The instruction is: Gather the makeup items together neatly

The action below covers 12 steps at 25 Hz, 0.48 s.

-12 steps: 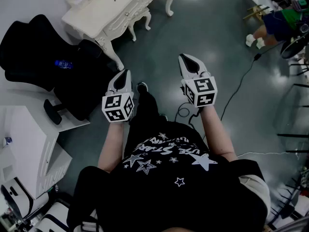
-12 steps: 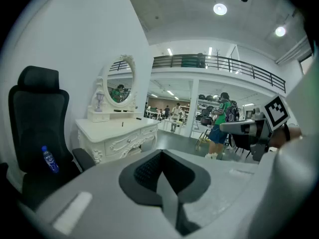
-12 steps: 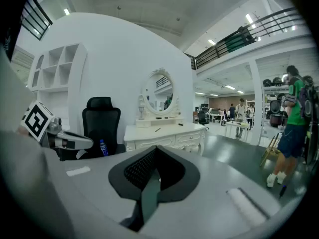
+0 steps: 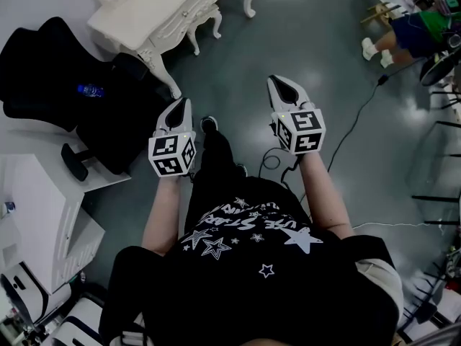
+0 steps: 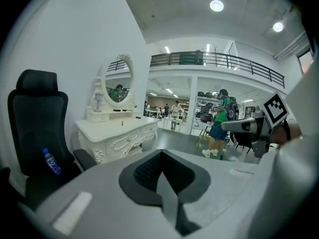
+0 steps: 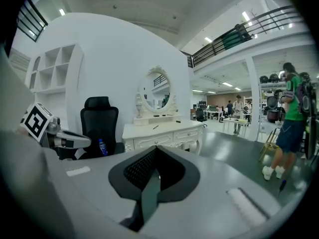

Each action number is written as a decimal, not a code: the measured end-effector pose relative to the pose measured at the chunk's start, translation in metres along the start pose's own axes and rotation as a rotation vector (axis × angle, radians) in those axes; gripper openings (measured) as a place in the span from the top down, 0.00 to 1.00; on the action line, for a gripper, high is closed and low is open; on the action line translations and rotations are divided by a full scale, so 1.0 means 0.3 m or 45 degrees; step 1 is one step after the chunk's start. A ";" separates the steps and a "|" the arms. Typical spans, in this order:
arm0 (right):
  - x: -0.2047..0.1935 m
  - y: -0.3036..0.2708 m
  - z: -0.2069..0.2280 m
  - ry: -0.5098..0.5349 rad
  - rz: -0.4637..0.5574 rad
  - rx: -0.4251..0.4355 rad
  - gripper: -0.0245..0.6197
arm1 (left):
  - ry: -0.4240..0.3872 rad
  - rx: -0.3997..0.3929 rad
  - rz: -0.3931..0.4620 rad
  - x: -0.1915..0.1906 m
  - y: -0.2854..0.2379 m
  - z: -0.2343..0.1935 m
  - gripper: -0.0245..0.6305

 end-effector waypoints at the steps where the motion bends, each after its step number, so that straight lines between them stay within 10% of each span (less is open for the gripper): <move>1: -0.005 -0.004 0.005 -0.005 -0.002 0.002 0.92 | 0.003 0.004 -0.004 -0.004 -0.001 0.001 0.96; 12: 0.021 -0.161 -0.001 -0.118 -0.013 0.073 0.89 | 0.043 0.084 -0.046 -0.019 -0.021 -0.094 0.96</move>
Point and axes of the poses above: the fingertips, and each gripper's own axes: y backward along the fingers, z to its right, x out of its top, the point moved 5 cm from there along y, backward along the fingers, and after that the axes turned 11 degrees about -x, right-handed, at the moved point
